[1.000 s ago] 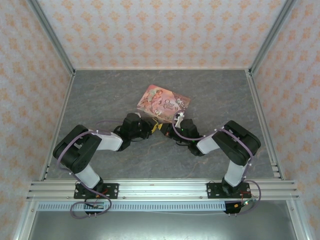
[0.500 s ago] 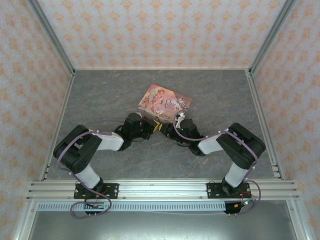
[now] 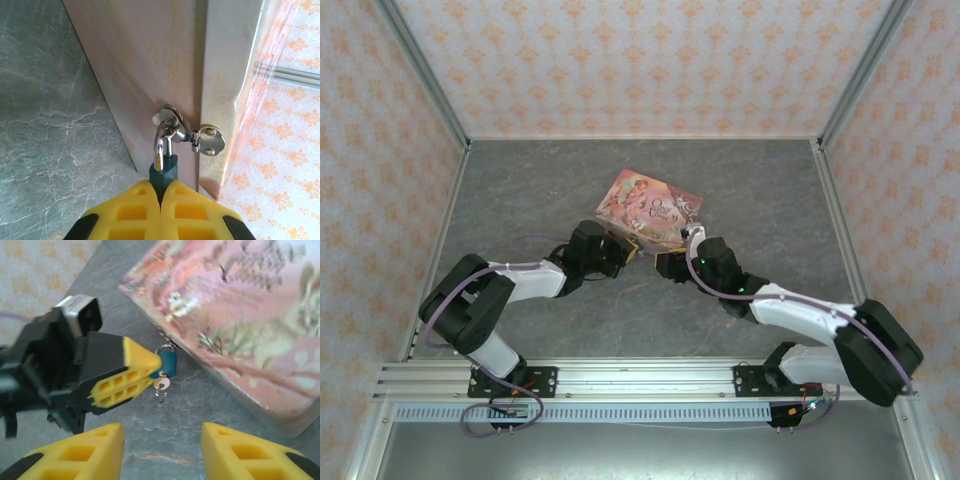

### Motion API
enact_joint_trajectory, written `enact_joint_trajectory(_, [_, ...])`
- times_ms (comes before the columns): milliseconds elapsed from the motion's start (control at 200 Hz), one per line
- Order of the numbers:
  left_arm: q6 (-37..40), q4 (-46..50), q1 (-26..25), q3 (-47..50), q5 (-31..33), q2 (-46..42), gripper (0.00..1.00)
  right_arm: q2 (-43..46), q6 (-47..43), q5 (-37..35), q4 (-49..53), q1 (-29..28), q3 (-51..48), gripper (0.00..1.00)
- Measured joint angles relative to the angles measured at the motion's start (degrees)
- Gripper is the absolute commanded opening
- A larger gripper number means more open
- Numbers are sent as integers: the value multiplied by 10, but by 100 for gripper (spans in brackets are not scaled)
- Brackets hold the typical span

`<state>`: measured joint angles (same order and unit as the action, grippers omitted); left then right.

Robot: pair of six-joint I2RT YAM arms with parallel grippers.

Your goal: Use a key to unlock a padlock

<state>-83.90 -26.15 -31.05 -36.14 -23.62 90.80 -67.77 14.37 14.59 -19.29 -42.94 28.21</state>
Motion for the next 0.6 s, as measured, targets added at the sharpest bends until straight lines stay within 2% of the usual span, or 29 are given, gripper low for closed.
enact_joint_trajectory(125, [0,24,0,-2,0,-11,0,55,-142,-35,12,-47,-8,46])
enact_joint_trajectory(250, [0,37,0,-5,-1,-16,0,46,-265,-94,15,-91,-11,46])
enact_joint_trajectory(425, [0,50,-1,-7,-2,-20,0,-45,-405,-217,-32,-142,-13,46])
enact_joint_trajectory(601, [4,63,-2,-14,-3,-20,0,-142,-491,-306,-106,-162,-16,45])
